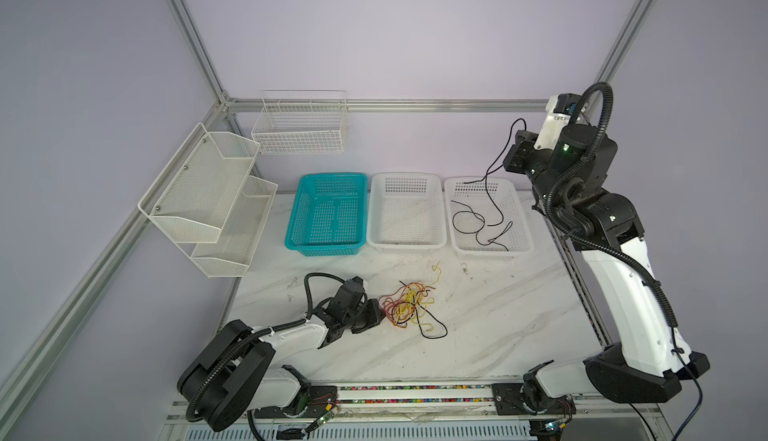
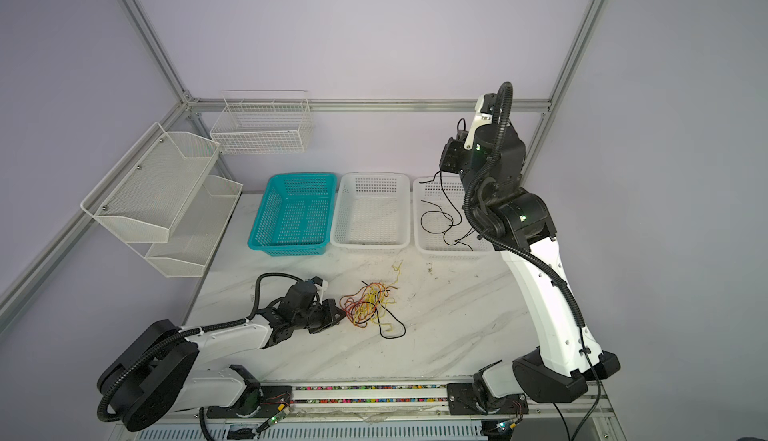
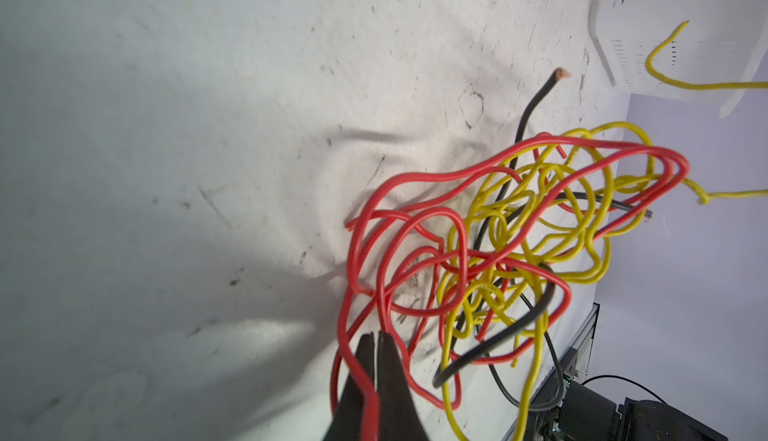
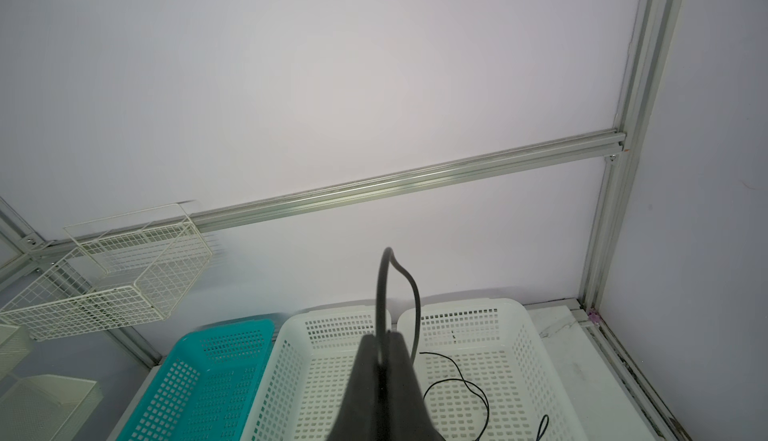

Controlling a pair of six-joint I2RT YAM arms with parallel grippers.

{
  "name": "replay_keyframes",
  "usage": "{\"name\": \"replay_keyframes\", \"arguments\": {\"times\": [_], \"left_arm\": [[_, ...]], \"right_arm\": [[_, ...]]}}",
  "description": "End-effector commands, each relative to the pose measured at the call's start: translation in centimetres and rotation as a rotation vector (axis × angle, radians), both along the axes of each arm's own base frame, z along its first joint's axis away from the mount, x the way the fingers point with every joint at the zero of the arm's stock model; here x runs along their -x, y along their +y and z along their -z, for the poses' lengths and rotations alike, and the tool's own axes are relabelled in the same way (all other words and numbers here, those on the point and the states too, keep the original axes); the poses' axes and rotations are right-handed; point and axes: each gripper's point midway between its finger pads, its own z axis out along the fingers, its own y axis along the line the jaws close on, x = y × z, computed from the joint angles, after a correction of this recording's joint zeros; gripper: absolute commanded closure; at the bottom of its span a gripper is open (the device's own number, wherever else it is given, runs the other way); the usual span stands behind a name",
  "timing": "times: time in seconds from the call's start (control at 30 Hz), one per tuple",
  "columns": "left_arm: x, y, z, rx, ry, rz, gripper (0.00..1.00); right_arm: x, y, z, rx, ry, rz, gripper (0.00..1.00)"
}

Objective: Untangle the cables
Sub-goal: 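Lower the black wire into the same white basket and open the right gripper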

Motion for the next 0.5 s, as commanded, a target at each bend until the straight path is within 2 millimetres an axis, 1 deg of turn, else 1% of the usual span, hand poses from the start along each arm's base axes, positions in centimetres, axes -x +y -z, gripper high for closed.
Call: {"name": "replay_keyframes", "arguments": {"times": [0.0, 0.2, 0.33, 0.47], "left_arm": [[0.6, 0.2, 0.8, 0.004, 0.009, 0.001, 1.00], [0.8, 0.2, 1.1, 0.012, 0.016, 0.003, 1.00], [1.0, 0.3, 1.2, 0.014, 0.017, 0.002, 1.00], [1.1, 0.4, 1.4, 0.012, 0.019, 0.002, 1.00]], "right_arm": [[-0.5, -1.1, -0.7, -0.029, -0.022, 0.030, 1.00], [-3.5, -2.1, 1.5, -0.050, 0.021, 0.057, 1.00], [-5.1, -3.3, 3.1, -0.085, 0.035, 0.083, 1.00], [-6.7, -4.2, 5.9, -0.114, 0.070, 0.097, 1.00]]}}
